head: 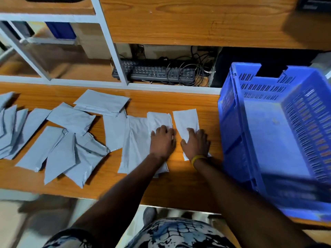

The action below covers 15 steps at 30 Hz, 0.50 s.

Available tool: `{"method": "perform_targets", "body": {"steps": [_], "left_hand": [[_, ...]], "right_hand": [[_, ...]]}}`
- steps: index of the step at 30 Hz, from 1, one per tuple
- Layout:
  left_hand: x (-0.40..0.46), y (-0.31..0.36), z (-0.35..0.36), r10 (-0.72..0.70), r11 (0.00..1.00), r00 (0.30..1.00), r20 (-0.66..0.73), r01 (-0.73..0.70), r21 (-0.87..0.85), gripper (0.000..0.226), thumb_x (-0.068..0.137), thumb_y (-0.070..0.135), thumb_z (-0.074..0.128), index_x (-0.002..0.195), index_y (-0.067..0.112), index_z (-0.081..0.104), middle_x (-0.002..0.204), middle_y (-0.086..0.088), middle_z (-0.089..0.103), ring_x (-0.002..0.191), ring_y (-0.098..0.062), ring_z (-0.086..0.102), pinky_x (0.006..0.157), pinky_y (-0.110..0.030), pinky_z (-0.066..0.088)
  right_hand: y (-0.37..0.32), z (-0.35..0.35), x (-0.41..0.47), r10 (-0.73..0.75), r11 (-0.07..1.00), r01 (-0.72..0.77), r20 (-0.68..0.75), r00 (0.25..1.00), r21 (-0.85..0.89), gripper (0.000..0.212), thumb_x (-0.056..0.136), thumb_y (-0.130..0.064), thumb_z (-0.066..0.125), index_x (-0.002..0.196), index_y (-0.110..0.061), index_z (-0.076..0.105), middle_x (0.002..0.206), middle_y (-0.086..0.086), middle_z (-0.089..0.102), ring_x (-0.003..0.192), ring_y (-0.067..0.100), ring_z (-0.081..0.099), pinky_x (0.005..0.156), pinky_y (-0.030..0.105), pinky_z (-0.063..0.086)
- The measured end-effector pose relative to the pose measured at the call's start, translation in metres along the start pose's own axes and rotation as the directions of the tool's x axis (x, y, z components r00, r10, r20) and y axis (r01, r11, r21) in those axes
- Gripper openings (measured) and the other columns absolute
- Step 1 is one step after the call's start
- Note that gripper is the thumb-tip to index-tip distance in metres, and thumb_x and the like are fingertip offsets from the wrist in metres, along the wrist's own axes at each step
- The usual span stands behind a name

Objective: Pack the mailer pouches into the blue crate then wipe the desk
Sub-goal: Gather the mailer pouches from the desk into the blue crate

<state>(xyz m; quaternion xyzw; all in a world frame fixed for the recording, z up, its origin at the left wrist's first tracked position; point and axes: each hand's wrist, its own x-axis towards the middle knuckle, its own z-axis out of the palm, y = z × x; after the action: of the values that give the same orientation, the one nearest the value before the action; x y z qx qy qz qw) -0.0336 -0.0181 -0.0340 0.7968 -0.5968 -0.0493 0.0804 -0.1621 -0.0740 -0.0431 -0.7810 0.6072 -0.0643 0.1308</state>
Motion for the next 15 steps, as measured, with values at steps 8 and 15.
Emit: {"method": "perform_targets", "body": {"steps": [8,15], "left_hand": [[-0.021,0.005,0.003,-0.251,0.967,0.967,0.045,0.248,0.063,0.059,0.084,0.054,0.054,0.134,0.027,0.038,0.153,-0.022,0.017,0.120,-0.049,0.044,0.100,-0.052,0.038],[-0.041,0.002,-0.028,-0.205,0.954,0.976,-0.071,0.183,-0.237,0.054,0.083,0.041,0.059,0.132,0.021,0.050,0.139,-0.012,0.035,0.108,-0.040,0.052,0.087,-0.047,0.049]], "right_hand": [[0.001,-0.004,-0.024,0.011,0.990,-0.015,0.033,0.999,0.140,0.041,0.084,-0.036,0.063,0.123,-0.028,0.051,0.124,0.009,0.050,0.114,0.031,0.053,0.081,0.040,0.051],[-0.010,-0.016,-0.052,0.135,0.928,-0.102,-0.068,0.989,0.358,0.026,0.082,-0.035,0.060,0.108,-0.029,0.059,0.122,0.002,0.055,0.115,0.026,0.053,0.091,0.045,0.048]]}}
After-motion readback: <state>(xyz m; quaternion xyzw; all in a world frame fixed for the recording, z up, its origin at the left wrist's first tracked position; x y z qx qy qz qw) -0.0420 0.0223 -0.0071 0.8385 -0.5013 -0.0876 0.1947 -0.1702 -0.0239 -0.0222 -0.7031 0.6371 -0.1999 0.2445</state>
